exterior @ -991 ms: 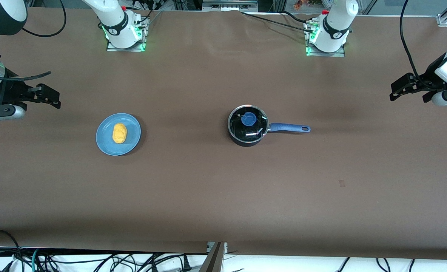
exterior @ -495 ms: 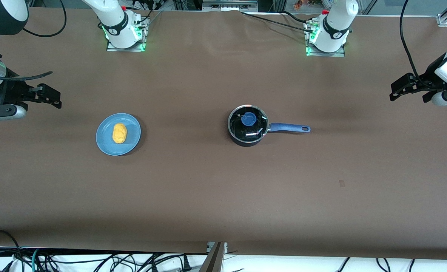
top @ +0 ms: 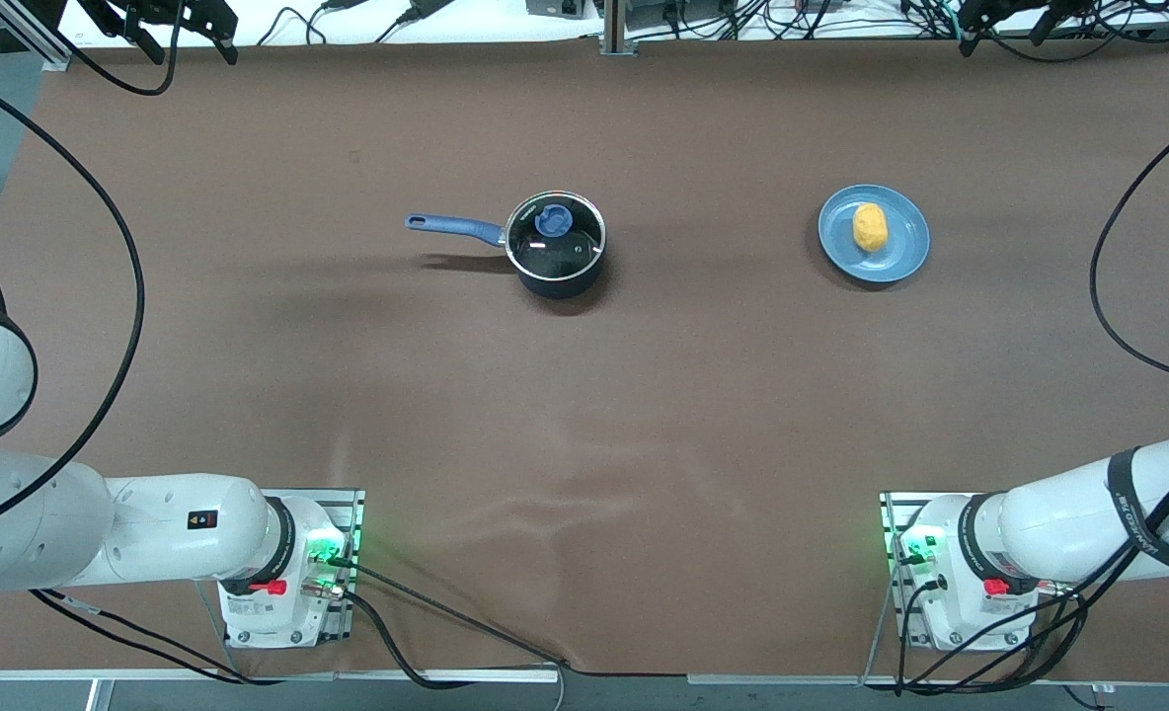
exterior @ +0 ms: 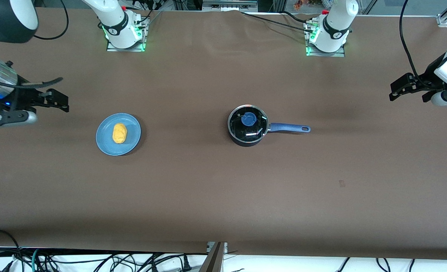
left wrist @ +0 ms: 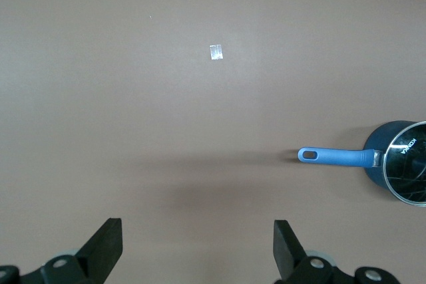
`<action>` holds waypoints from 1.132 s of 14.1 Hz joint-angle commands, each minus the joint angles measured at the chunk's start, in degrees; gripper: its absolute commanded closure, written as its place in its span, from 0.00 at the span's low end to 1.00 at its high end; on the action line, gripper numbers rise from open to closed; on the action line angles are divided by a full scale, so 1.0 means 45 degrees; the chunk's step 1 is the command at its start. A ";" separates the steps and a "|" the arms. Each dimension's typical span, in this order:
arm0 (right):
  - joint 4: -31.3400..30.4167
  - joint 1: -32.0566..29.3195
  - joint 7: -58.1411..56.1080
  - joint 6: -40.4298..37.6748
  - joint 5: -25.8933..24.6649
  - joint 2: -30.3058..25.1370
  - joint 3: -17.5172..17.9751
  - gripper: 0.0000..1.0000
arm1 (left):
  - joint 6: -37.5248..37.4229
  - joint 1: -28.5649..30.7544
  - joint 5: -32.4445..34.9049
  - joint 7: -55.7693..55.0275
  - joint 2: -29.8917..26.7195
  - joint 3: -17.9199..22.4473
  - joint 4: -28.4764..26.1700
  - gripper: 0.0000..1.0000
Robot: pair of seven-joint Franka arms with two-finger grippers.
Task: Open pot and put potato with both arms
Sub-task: 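Reach the right gripper down over the yellow potato on the plate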
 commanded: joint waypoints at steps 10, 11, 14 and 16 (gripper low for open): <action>-0.1941 0.0531 0.1547 0.3438 0.0052 0.2284 0.0000 0.00 | -0.0208 -0.0121 0.0229 -0.0789 0.0256 -0.0015 0.0303 0.00; -0.2236 0.0531 0.1586 0.3734 0.0052 0.2304 0.0000 0.00 | -0.0208 -0.0160 0.0249 -0.0770 0.0256 -0.0054 0.0322 0.00; -0.3231 0.0531 0.1586 0.4710 0.0052 0.2265 0.0000 0.00 | -0.0208 -0.0141 0.0288 -0.0769 0.0256 -0.0347 0.0361 0.00; -0.3818 0.0531 0.1605 0.5122 0.0071 0.2226 0.0000 0.00 | -0.0208 -0.0141 0.0268 -0.0750 0.0256 -0.0328 0.0342 0.00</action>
